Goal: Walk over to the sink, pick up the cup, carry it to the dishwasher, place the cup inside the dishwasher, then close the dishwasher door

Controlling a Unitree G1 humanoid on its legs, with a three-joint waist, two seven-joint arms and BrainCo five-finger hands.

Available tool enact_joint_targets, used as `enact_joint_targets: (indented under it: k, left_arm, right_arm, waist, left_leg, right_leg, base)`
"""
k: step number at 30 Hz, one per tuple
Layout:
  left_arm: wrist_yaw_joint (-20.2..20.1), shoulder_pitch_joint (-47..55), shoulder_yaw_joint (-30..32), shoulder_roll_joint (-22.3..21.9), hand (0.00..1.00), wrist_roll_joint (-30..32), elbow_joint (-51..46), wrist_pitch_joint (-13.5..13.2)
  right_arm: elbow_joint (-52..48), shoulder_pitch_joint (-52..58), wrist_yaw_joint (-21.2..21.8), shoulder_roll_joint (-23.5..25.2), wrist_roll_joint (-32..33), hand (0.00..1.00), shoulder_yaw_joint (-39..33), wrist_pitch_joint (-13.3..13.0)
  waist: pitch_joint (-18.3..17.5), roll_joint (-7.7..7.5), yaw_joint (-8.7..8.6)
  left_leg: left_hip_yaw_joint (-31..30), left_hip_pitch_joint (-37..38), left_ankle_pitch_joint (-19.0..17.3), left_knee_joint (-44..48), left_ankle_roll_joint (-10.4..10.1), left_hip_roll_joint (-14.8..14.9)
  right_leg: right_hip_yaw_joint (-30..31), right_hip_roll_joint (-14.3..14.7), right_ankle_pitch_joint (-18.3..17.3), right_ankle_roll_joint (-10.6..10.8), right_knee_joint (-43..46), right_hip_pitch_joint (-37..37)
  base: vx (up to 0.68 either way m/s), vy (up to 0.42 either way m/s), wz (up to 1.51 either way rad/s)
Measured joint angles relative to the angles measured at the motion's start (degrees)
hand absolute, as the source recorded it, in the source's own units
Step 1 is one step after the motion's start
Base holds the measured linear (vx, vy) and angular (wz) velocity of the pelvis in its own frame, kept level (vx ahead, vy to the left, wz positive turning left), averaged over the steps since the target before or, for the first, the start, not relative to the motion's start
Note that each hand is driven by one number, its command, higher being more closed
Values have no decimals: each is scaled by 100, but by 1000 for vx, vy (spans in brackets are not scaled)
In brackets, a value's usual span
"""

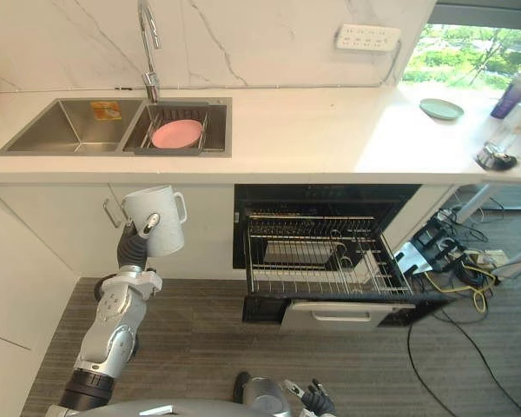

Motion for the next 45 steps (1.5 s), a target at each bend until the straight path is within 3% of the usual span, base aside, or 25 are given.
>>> enact_joint_targets:
  k: [1,2,3,4,5,8,9,11,12,14,15,16,18,21,26,27,30,32,34,35,36,38,39,45]
  left_arm:
    - [45,14,-3,-23,100,1,-95,1]
    - [76,34,11,-75,100,0,-295,-2]
    - [73,72,9,-66,100,-2,-423,-14]
    - [69,69,21,-28,100,-3,-428,-25]
    - [58,72,40,40,100,-5,-420,-34]
    - [-11,63,54,153,100,-4,-387,-95]
    - [19,62,134,150,100,-5,-277,-95]
    - [104,57,278,161,100,-10,-258,-95]
    - [174,45,358,188,100,-11,-257,-96]
    - [187,44,454,205,100,-14,-258,-107]
    - [186,48,469,287,100,-18,-254,-132]
    - [182,40,463,391,100,-66,-262,-204]
    - [160,40,452,512,100,-196,-271,-323]
    - [31,41,408,509,100,-233,-309,-413]
    - [-407,24,-165,477,100,-212,-391,-481]
    - [-497,24,-395,472,100,-200,-534,-480]
    - [-563,-68,-513,335,100,-108,-663,-479]
    - [-556,-87,-507,289,100,-21,-738,-476]
    - [-455,-154,-452,255,100,49,-776,-441]
    - [-418,-177,-419,266,100,67,-776,-430]
    - [-297,-196,-262,264,100,145,-790,-406]
    - [-46,-241,-50,266,100,250,-789,-351]
    - [124,-291,53,260,100,351,-754,-334]
    - [810,-640,128,10,100,946,-333,-456]
  right_arm:
    - [-21,20,-2,7,-3,0,-4,-12]
    - [-42,67,1,-47,-16,0,-17,-33]
    - [-11,102,-3,-64,-23,0,-92,-62]
    - [39,92,-4,-47,-21,0,-151,-74]
    - [175,53,4,-42,-10,0,-196,-130]
    - [327,-70,1,-12,44,0,-357,-261]
    - [420,-150,-19,-4,66,0,-402,-292]
    - [417,-186,-35,-9,104,0,-435,-303]
    - [410,-247,-97,-9,166,0,-514,-364]
    - [397,-272,-129,-53,270,0,-696,-498]
    - [398,-265,-134,-30,291,0,-813,-582]
    - [367,-288,-128,47,312,0,-820,-667]
    - [153,-319,-132,191,313,0,-835,-796]
    - [-305,-271,-208,251,331,0,-774,-920]
    - [-1426,-54,-524,413,368,0,-783,-1033]
    - [-1854,86,-608,475,268,0,-774,-1052]
    - [-2821,276,-634,596,209,0,-777,-1056]
    - [-3520,300,-619,679,71,0,-778,-1056]
    - [-4587,228,-425,698,24,0,-729,-1053]
    - [-4817,181,-352,698,21,0,-711,-1054]
    - [-5159,33,-180,693,-26,0,-620,-1024]
    - [-5471,-225,102,666,-43,0,-548,-986]
    - [-5585,-395,244,630,-57,0,-454,-951]
    - [-5905,-549,830,150,184,0,-80,-525]
  waist:
    - [22,10,30]
    - [60,85,88]
    - [41,149,128]
    - [40,159,140]
    - [23,157,151]
    - [1,143,174]
    - [-37,54,163]
    - [-19,-7,155]
    - [-14,-15,154]
    - [-78,116,162]
    - [-128,108,140]
    - [-147,-60,74]
    - [-143,-227,34]
    - [-147,-209,-4]
    - [-191,-248,-200]
    - [-239,-196,-293]
    - [-290,-171,-318]
    - [-321,-191,-323]
    - [-434,-177,-275]
    - [-470,-157,-268]
    - [-508,-230,-266]
    - [-508,-280,-261]
    - [-530,-317,-258]
    - [-446,30,-271]
  left_leg:
    - [-76,-317,118,855,22,171]
    - [-285,-926,377,2318,19,511]
    - [-432,-1305,365,3127,53,694]
    - [-434,-1381,332,3219,97,701]
    - [-382,-1418,277,3074,122,682]
    - [-124,-1493,172,1295,219,465]
    - [-326,-1470,228,81,186,168]
    - [-804,-1355,518,-970,96,-55]
    - [-1137,-1295,839,-1394,114,-94]
    - [-1474,-1127,1908,-1718,182,-40]
    - [-1572,-947,1649,-1719,-21,-102]
    - [-1510,-879,1567,-1726,30,-280]
    - [-1389,-697,1506,-1867,4,-436]
    - [-1141,-341,1175,-2174,80,-507]
    - [-724,-107,1267,-2553,145,-727]
    - [-575,-96,1319,-2659,152,-722]
    - [-119,-11,1293,-2685,163,-655]
    - [237,99,1199,-2640,130,-551]
    - [761,105,1056,-2490,37,-348]
    - [870,101,1029,-2444,12,-297]
    - [1046,80,965,-2367,-41,-197]
    - [1008,44,803,-2182,-158,-40]
    - [988,36,693,-2081,-231,64]
    - [940,112,603,-2126,-312,216]
  right_leg:
    - [8,43,-72,-8,-9,124]
    - [61,179,-218,-57,-18,374]
    - [138,274,-352,-85,-44,609]
    - [183,281,-403,-74,-78,752]
    - [261,275,-428,-53,-190,921]
    - [647,212,-301,48,-570,1160]
    - [886,79,-250,134,-646,1151]
    - [1176,-39,-207,237,-730,1136]
    - [1384,-99,-237,341,-733,1140]
    - [1688,-103,-382,586,-665,1163]
    - [1869,-186,-466,714,-624,1218]
    - [1982,-358,-486,753,-608,1214]
    - [2127,-549,-444,815,-607,1213]
    - [2197,-648,-494,945,-605,1239]
    - [2450,-880,-405,1175,-771,1111]
    - [2501,-893,-320,1152,-869,1015]
    - [2597,-894,-50,1161,-1097,882]
    - [2514,-892,109,1049,-1277,843]
    - [1892,-949,371,675,-1514,679]
    - [1730,-957,454,610,-1583,651]
    - [1457,-961,692,571,-1714,581]
    - [1352,-871,1095,874,-1940,533]
    - [1332,-779,1273,1131,-2039,539]
    - [1080,-617,1338,1207,-2079,595]
  base:
    - [275,-201,-11]
    - [310,-136,-30]
    - [412,-112,-39]
    - [361,-65,-45]
    - [407,-62,-61]
    - [322,12,-66]
    - [392,114,-76]
    - [323,133,-86]
    - [309,213,-92]
    - [339,280,-84]
    - [243,290,-56]
    - [207,284,-43]
    - [107,225,-34]
    - [43,182,-46]
    - [-76,119,-41]
    - [-56,73,-63]
    - [-19,46,-89]
    - [-7,19,-109]
    - [24,-2,-111]
    - [45,-27,-111]
    - [53,-63,-103]
    - [66,-112,-96]
    - [71,-128,-61]
    - [36,-70,-13]
